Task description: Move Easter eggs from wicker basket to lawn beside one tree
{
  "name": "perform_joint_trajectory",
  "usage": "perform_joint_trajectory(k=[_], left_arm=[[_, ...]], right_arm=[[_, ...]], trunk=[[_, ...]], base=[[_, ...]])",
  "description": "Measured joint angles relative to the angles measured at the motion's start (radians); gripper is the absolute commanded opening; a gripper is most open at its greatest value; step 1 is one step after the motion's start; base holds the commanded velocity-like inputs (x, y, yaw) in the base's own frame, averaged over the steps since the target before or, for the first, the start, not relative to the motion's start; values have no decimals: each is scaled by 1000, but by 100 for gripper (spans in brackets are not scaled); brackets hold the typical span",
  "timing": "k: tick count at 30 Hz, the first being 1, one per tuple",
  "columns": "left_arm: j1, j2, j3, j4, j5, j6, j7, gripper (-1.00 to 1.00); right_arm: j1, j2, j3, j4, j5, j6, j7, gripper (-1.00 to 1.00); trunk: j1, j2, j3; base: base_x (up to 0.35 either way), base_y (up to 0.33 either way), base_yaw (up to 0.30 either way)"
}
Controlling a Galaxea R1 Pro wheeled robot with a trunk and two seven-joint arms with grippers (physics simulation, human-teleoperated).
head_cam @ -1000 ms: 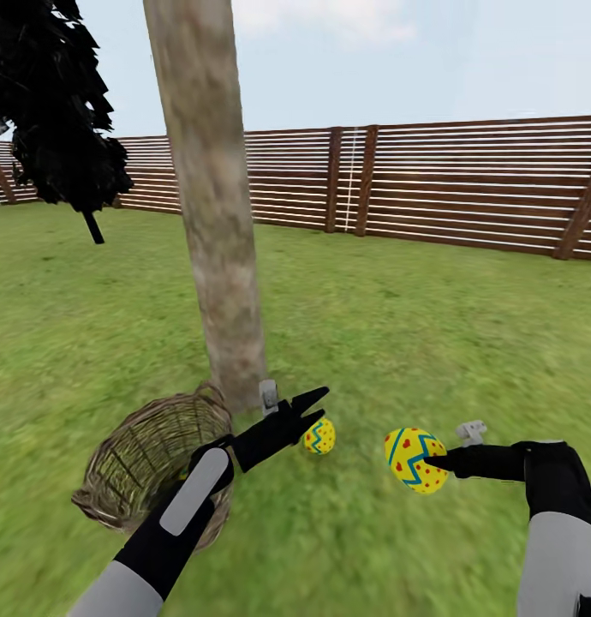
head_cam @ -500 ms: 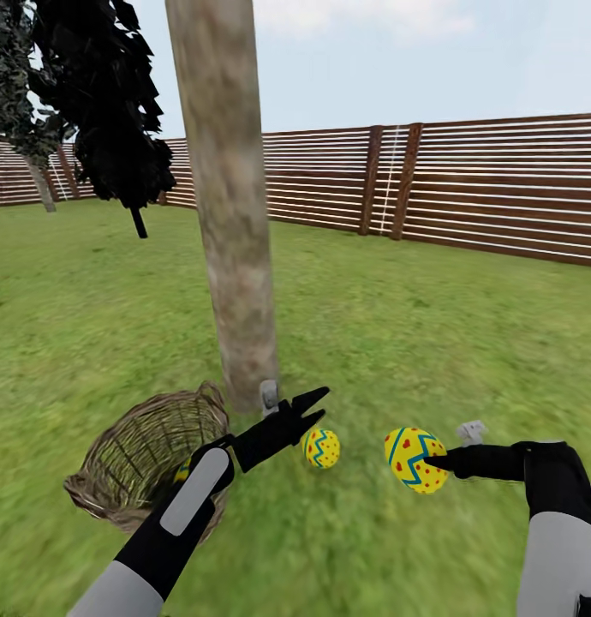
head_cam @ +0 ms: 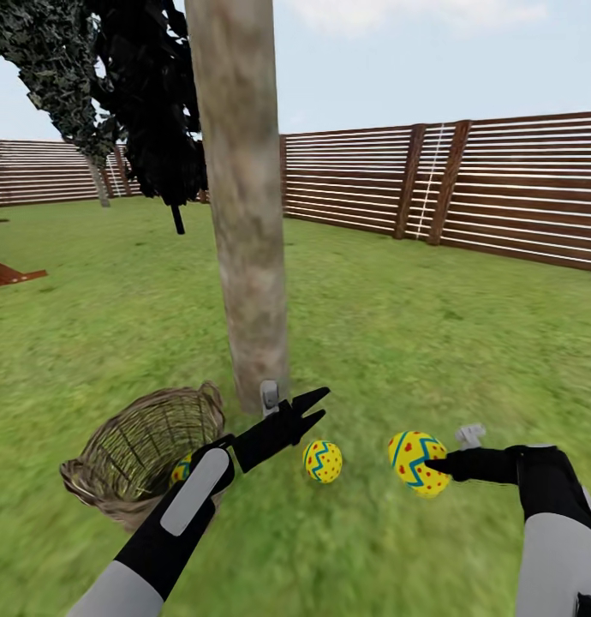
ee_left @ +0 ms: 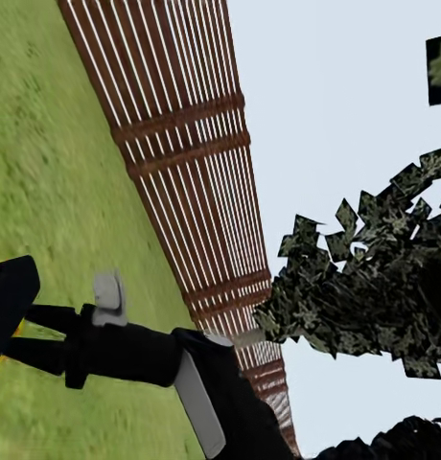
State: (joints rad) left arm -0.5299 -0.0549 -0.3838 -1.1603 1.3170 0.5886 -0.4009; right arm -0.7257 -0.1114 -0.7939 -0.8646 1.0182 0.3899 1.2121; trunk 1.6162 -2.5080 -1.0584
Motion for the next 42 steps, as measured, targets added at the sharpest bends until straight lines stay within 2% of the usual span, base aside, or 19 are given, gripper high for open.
perform_joint_trajectory(k=[3, 6, 12, 22, 25, 27, 30, 31, 34, 37, 39, 42], left_arm=[[0, 0, 0, 0, 0, 0, 0, 100], [0, 0, 0, 0, 0, 0, 0, 100], [0, 0, 0, 0, 1, 0, 0, 100], [0, 0, 0, 0, 0, 0, 0, 100], [0, 0, 0, 0, 1, -9, 0, 100], [0, 0, -1, 0, 1, -24, 0, 100], [0, 0, -28, 0, 0, -29, 1, 100], [0, 0, -34, 0, 1, -30, 0, 100], [0, 0, -38, 0, 1, -31, 1, 100], [0, 0, -40, 0, 0, -31, 0, 100], [0, 0, -42, -1, 1, -31, 0, 100], [0, 0, -64, -2, 1, -44, 0, 100]], right_arm=[[0, 14, 0, 1, -1, 2, -90, -100], [0, 22, 0, 1, -1, -18, -142, -100], [0, 23, 0, 0, -2, -38, -152, -100], [0, 24, 0, 1, -1, -39, -152, -100], [-1, 43, -1, 1, -2, -39, -163, -100], [0, 49, -1, 2, -2, -39, -194, -100], [0, 52, 0, 47, -1, -62, -221, -100], [0, 52, 1, 88, -1, -100, -262, -100], [0, 54, 2, 214, 0, -224, -453, -100], [0, 69, 3, 324, 1, -321, -592, -100], [0, 70, 3, 357, 0, -367, -646, -100], [0, 71, 5, 399, -4, -412, -682, -100]], trunk=[[0, 0, 0], [0, 0, 0], [0, 0, 0], [0, 0, 0], [0, 0, 0], [0, 0, 0], [0, 0, 0], [0, 0, 0], [0, 0, 0], [0, 0, 0], [0, 0, 0], [0, 0, 0]], base=[[104, -321, 254], [113, -301, 223], [46, -88, 51], [157, -288, 278], [164, -296, 289], [164, -296, 289], [164, -296, 289], [164, -296, 289], [167, -295, 244], [144, -179, 72], [24, -26, 11], [3, -219, 222]])
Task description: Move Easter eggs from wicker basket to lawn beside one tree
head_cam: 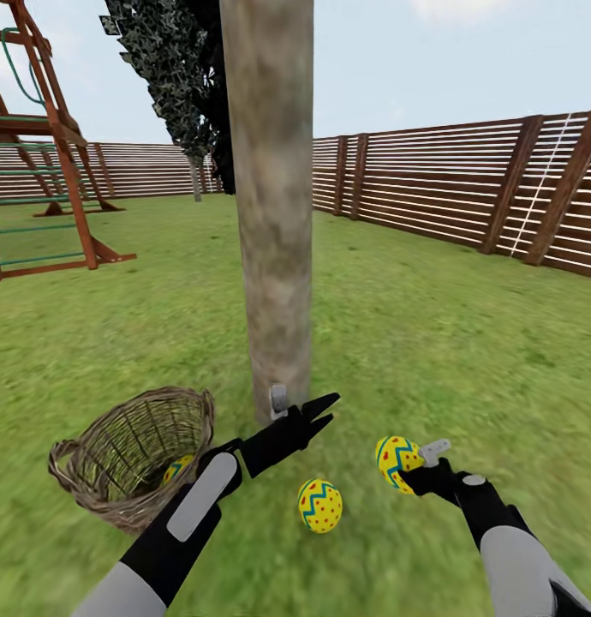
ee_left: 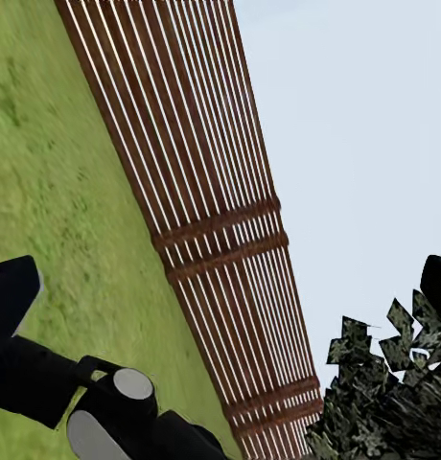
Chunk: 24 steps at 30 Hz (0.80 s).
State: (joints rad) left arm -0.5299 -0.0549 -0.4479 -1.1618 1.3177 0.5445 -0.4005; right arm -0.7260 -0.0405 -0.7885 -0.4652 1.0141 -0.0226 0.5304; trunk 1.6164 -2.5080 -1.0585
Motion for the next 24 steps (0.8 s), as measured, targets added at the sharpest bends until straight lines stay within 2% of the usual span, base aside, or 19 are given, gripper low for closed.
perform_joint_trajectory(k=[2, 3, 7, 11, 15, 16, 17, 18, 20, 24], left_arm=[[0, -4, -7, 0, 0, -2, 0, 100], [0, -6, -8, 0, 0, -2, 0, 100], [0, -6, -8, 1, 0, -2, 0, 100], [0, -6, -8, 1, 0, -2, 0, 100], [0, -7, -8, 4, 0, -15, 0, 100], [0, -7, -8, 4, 0, -22, 0, 100], [0, -7, -8, 4, 0, -27, 0, 100], [0, -8, -9, 4, 0, -28, 0, 100], [0, -8, -9, 4, 0, -28, 0, 100], [0, -17, -8, 5, 0, -28, 0, 100]], right_arm=[[0, 1, 1, 40, -1, -28, -97, -100], [0, 2, 1, 80, 0, -82, -156, -100], [1, 4, 2, 118, 3, -109, -243, -100], [1, 32, 5, 146, 13, -114, -340, -100], [1, 36, 10, 260, 37, -190, -433, -100], [1, 36, 11, 285, 51, -201, -445, -100], [1, 38, 12, 324, 121, -208, -451, -100], [1, 39, 12, 353, 165, -210, -452, -100], [1, 39, 11, 386, 192, -210, -453, -100], [2, 38, 10, 420, 200, -211, -453, -100]], trunk=[[0, 0, 0], [0, 0, 0], [0, 0, 0], [0, 0, 0], [0, 0, 0], [0, 0, 0], [0, 0, 0], [0, 0, 0], [0, 0, 0], [0, 0, 0]], base=[[0, -322, 285], [0, -330, 290], [0, -329, 290], [54, -327, 290], [142, -311, 290], [189, -277, 290], [195, -223, 290], [196, -208, 290], [131, -129, 290], [14, -14, 87]])
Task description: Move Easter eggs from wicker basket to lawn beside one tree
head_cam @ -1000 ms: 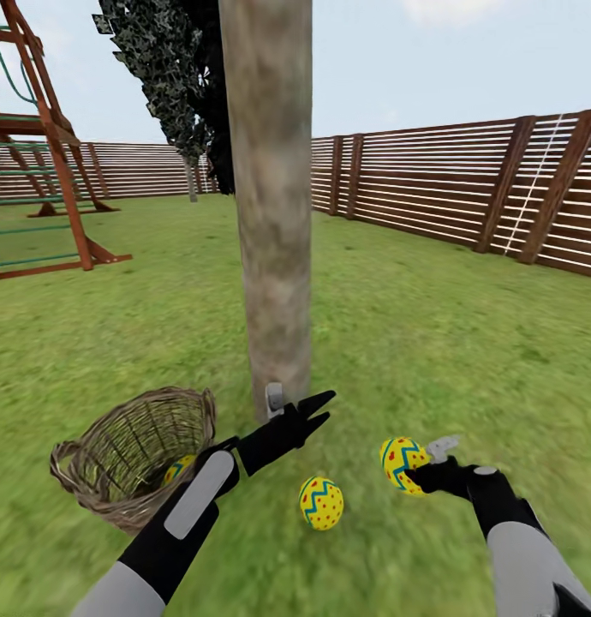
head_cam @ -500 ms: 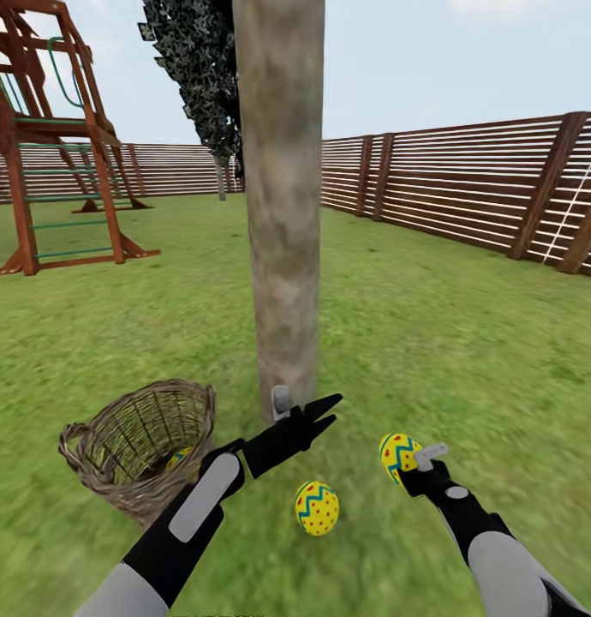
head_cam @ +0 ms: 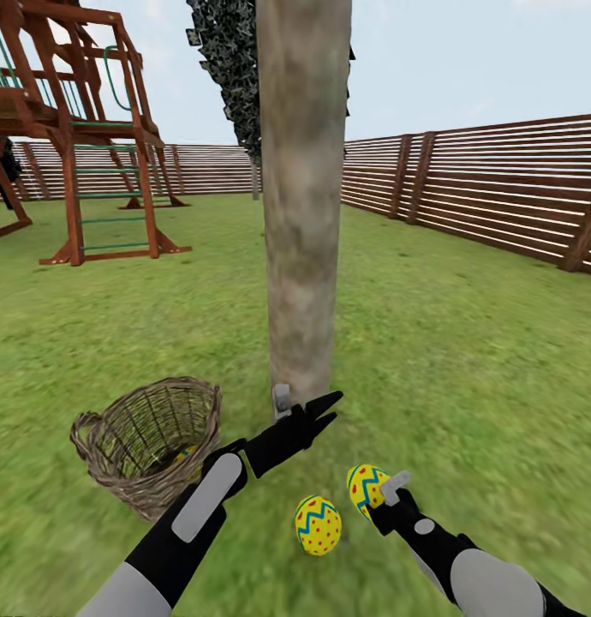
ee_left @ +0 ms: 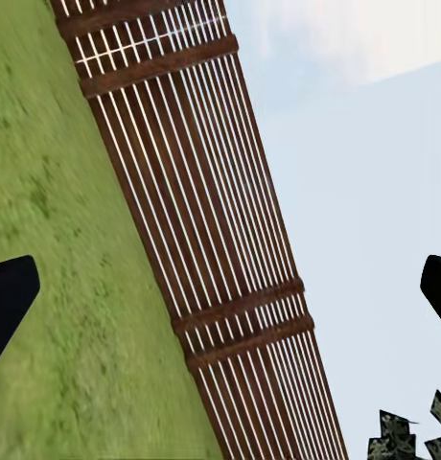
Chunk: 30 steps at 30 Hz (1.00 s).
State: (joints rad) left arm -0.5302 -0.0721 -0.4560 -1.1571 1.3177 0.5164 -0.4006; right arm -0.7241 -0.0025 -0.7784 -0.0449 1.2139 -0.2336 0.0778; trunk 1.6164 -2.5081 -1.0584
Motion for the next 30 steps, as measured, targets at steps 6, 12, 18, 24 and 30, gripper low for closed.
perform_joint_trajectory(k=[6, 12, 18, 24, 30], left_arm=[[0, -1, 0, 0, 0, 0, 0, 100], [0, -1, -1, 0, 1, 0, 0, 100], [0, -4, -1, 2, 0, 0, 0, 100], [0, -21, -3, 42, 0, 0, 0, 100], [0, -24, -35, 49, 0, 0, 0, 100]], right_arm=[[0, 0, 0, 1, 0, 0, -1, -100], [-1, -3, -3, -10, -8, -14, -2, -100], [-1, -1, -8, -4, -16, -11, -191, -100], [-1, 0, -2, -2, -9, -35, -189, -100], [-1, -2, -2, -4, -9, -43, -189, -100]], trunk=[[1, 0, -8], [4, -2, -31], [6, -3, -54], [9, -5, -77], [12, -6, -100]], base=[[0, 0, 240], [0, 0, 25], [0, 0, 0], [0, 0, 0], [0, 0, 0]])
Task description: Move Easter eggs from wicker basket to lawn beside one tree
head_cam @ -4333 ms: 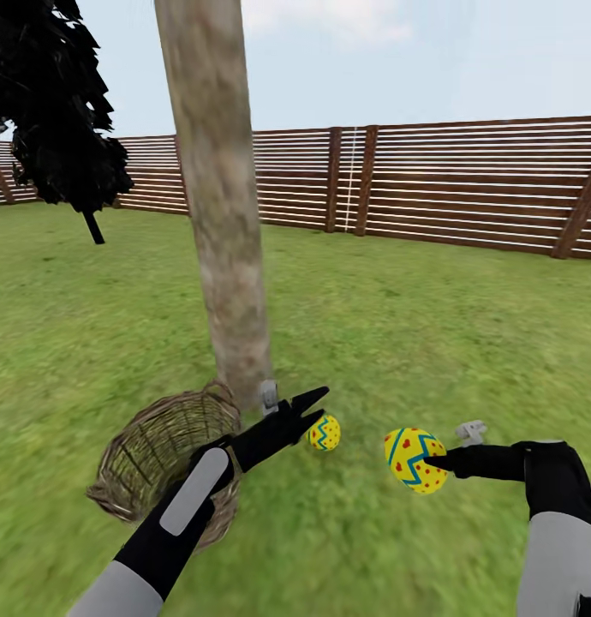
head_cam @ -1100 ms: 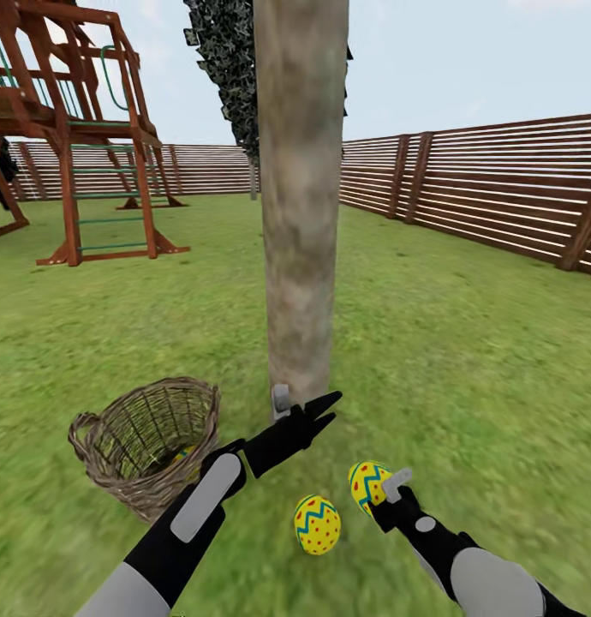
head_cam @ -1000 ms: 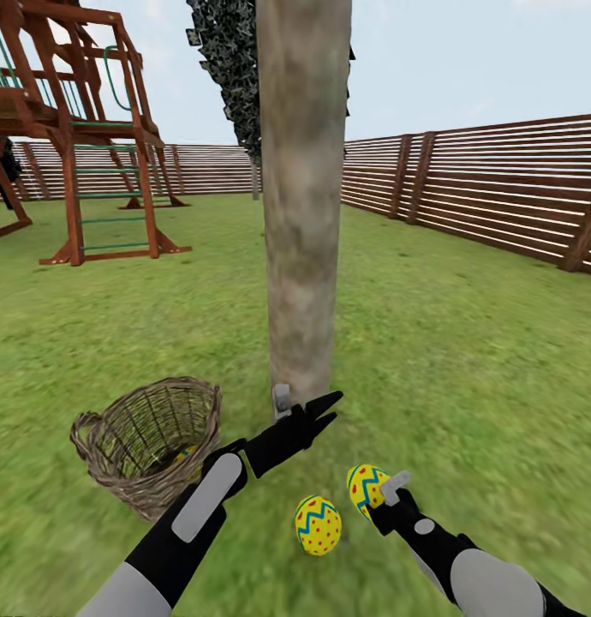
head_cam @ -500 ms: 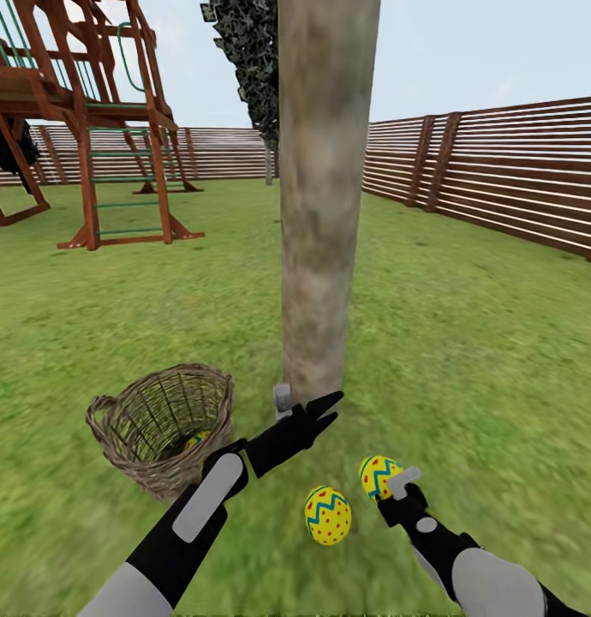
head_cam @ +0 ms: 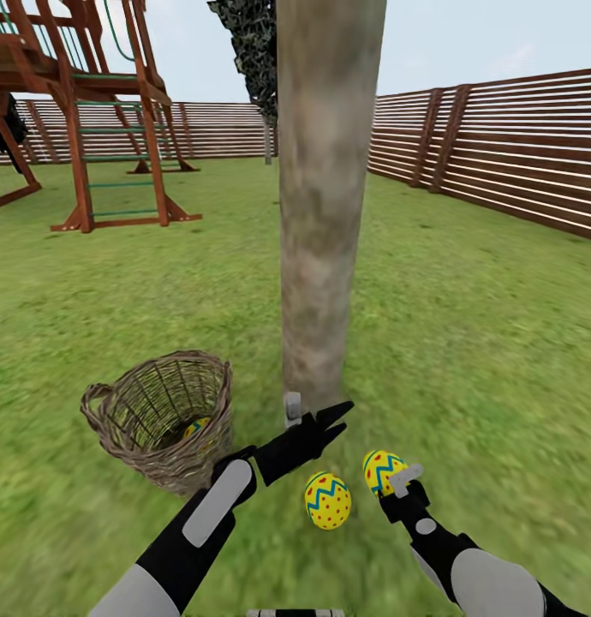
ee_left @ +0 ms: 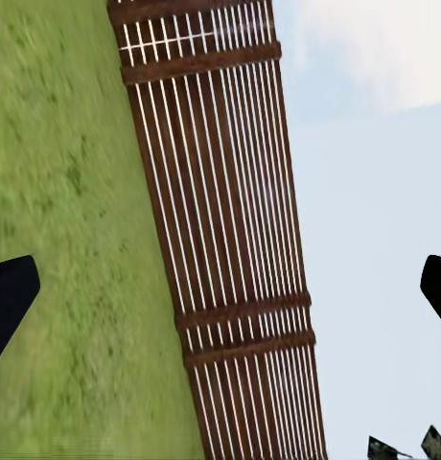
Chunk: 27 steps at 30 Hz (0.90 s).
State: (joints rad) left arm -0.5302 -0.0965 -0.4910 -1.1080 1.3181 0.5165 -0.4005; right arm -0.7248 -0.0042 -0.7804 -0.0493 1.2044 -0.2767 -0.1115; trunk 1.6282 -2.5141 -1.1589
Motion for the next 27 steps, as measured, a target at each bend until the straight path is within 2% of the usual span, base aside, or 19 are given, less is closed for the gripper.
perform_joint_trajectory(k=[7, 27], left_arm=[[0, 0, -2, 0, 0, 0, 0, 100], [0, 0, -9, -3, 0, 0, 0, 100]], right_arm=[[0, 20, -1, 3, 4, 5, -10, -100], [0, 18, 1, -2, 2, -2, -11, -100]], trunk=[[3, -2, -27], [12, -6, -104]], base=[[0, 0, 0], [0, 0, 0]])
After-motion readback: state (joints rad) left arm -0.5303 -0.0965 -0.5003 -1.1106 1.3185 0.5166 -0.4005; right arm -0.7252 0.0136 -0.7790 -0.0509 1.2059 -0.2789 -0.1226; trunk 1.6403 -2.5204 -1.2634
